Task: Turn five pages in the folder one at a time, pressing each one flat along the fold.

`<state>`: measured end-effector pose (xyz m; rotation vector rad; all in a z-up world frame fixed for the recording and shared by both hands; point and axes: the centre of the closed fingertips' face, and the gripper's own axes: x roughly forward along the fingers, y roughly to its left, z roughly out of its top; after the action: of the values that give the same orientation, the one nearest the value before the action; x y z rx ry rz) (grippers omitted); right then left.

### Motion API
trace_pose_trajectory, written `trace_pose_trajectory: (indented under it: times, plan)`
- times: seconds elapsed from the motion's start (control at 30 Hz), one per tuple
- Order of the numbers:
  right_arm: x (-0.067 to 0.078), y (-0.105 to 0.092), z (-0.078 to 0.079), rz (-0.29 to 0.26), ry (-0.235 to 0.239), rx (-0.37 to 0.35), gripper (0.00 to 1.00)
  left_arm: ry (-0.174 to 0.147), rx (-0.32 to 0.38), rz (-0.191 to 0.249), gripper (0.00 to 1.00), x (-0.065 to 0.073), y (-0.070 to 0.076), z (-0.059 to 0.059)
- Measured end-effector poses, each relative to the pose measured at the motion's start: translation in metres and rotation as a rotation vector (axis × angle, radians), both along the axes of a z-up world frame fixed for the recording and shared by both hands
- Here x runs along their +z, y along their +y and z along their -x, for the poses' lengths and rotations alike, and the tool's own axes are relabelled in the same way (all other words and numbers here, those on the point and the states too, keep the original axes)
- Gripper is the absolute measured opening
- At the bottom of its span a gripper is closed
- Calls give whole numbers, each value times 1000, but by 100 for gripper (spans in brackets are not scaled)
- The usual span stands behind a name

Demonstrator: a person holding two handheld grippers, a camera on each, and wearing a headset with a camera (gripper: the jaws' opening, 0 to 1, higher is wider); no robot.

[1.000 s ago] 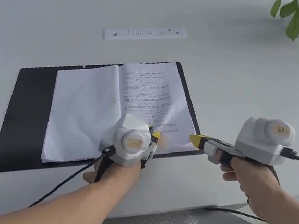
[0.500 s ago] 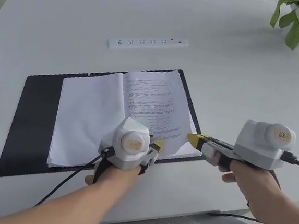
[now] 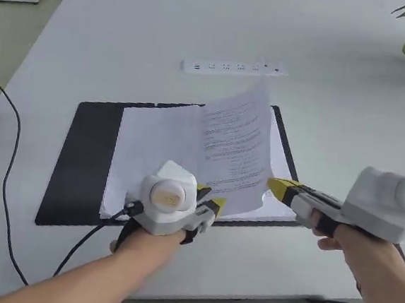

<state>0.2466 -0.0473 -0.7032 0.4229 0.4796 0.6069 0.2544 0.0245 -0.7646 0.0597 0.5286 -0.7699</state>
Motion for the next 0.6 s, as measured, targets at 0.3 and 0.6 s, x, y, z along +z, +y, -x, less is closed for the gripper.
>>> trace_pose_trajectory:
  times: [0.3, 0.6]
  plan:
    - [23, 69, 3, -21, -52, 143, 0, -9, 24, 25, 17, 19, 42, 11]
    - [17, 141, 4, -17, -44, 260, 0, -21, 78, 38, 17, 33, 98, 20]
